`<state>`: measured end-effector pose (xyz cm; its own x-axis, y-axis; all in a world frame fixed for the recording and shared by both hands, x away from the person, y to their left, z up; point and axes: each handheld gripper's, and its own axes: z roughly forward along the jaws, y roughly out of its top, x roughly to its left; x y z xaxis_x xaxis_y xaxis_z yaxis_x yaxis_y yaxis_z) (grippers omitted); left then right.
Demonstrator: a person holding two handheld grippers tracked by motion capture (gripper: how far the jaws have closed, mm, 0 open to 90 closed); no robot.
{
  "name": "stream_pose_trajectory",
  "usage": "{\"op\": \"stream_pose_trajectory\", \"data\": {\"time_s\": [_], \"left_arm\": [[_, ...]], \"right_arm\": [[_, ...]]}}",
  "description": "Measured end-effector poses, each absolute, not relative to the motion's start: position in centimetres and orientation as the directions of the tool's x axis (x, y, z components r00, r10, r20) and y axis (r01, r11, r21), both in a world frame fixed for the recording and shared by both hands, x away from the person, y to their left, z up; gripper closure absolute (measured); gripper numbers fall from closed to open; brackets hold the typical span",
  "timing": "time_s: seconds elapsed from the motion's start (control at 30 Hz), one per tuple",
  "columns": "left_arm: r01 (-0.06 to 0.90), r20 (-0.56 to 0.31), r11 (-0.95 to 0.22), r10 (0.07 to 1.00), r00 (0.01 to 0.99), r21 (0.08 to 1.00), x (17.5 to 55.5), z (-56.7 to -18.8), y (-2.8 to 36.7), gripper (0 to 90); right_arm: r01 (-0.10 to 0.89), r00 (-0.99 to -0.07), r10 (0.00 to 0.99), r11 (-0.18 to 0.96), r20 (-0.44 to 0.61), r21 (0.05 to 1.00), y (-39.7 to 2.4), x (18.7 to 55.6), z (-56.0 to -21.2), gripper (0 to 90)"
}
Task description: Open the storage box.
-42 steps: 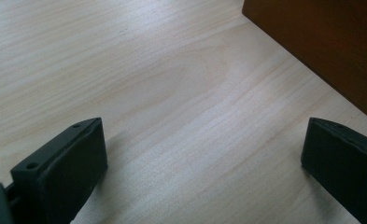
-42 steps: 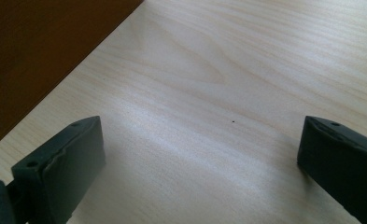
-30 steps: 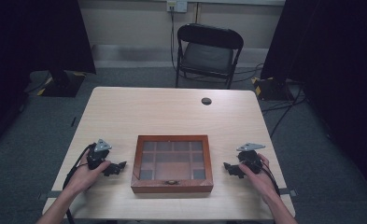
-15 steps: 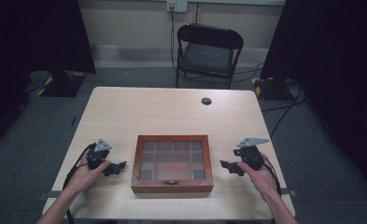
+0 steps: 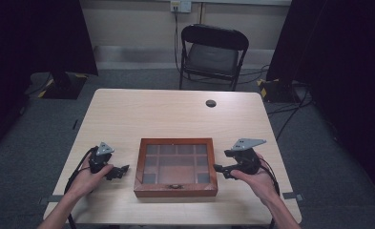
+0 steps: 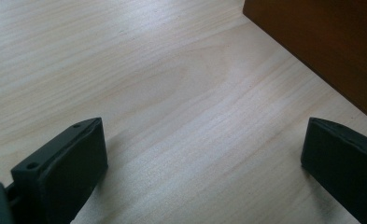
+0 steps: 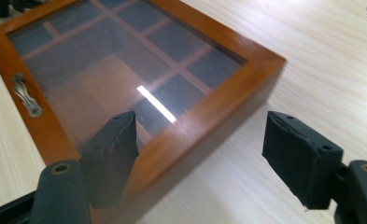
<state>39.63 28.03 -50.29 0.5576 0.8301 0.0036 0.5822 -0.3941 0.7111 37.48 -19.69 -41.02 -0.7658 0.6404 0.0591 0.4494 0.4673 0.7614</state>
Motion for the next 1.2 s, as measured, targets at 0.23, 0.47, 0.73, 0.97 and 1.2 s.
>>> {"op": "stream_pose_trajectory", "data": {"time_s": [0.23,0.47,0.73,0.97,1.2], "left_arm": [[0.582,0.004,-0.394,0.83,0.557,0.711,39.6,-50.3,28.0,0.0],[0.584,0.001,-0.39,0.832,0.554,0.711,39.6,-50.3,28.0,0.0],[0.584,0.002,-0.391,0.832,0.555,0.712,39.6,-50.3,28.0,0.0],[0.583,0.004,-0.394,0.831,0.556,0.71,39.6,-50.3,28.0,0.0],[0.584,0.003,-0.391,0.832,0.555,0.711,39.6,-50.3,28.0,0.0]], "right_arm": [[0.419,-0.806,0.589,0.495,0.06,0.761,-17.4,37.3,-40.2,26.8],[0.4,-0.846,0.526,0.522,0.085,0.754,-14.5,37.3,-39.5,38.8],[0.372,-0.89,0.44,0.559,0.115,0.741,-11.3,37.4,-40.2,50.3],[0.364,-0.908,0.4,0.599,0.127,0.713,-10.1,36.6,-41.7,54.8],[0.326,-0.934,0.327,0.628,0.141,0.707,-8.7,35.8,-42.4,61.8]]}}
